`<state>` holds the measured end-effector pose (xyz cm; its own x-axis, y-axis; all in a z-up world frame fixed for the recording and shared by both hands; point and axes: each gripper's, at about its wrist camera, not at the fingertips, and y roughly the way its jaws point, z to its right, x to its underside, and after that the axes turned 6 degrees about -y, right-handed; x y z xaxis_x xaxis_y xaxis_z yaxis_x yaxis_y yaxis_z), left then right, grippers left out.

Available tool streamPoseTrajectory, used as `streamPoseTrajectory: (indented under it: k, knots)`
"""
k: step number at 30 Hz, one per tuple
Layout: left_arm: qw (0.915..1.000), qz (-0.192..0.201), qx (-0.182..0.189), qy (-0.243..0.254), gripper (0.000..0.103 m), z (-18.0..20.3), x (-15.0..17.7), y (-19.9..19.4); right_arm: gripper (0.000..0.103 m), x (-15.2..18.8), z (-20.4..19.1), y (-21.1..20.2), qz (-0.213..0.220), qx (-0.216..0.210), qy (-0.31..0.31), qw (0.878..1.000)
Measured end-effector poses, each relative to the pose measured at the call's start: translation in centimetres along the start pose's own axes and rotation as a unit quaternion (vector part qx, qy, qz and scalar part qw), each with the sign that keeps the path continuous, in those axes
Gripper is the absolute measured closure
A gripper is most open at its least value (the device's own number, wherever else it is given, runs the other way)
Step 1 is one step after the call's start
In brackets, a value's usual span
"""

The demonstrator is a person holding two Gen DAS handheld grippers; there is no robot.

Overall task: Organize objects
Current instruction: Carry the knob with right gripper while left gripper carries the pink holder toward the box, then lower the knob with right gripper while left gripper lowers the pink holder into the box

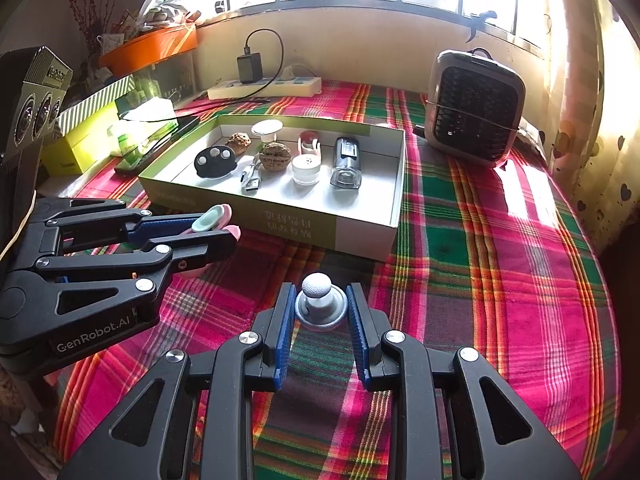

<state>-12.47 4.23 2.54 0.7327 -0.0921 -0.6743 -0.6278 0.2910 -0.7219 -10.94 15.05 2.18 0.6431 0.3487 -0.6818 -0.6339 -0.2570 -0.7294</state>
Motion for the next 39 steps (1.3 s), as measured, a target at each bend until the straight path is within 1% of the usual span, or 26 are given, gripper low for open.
streamPoseTrajectory:
  k: [11, 21, 32, 39]
  knots:
    - [0.9997, 0.019, -0.01, -0.014, 0.087, -1.4, -1.0, -1.0, 0.076, -1.5, -0.2, -0.1, 0.014, -0.002, 0.004, 1.0]
    - [0.9991, 0.028, -0.018, -0.024, 0.087, -2.7, -2.3, -1.0, 0.076, -3.2, -0.2, 0.4, 0.024, -0.005, -0.001, 1.0]
    - [0.998, 0.031, -0.035, -0.043, 0.087, -4.9, -3.4, -0.2, 0.076, -5.0, 0.5, 1.6, 0.026, -0.005, 0.005, 1.0]
    - [0.9967, 0.028, -0.047, -0.061, 0.087, -6.6, -3.9, 0.5, 0.076, -6.0, 0.9, 3.1, 0.019, -0.008, 0.008, 1.0]
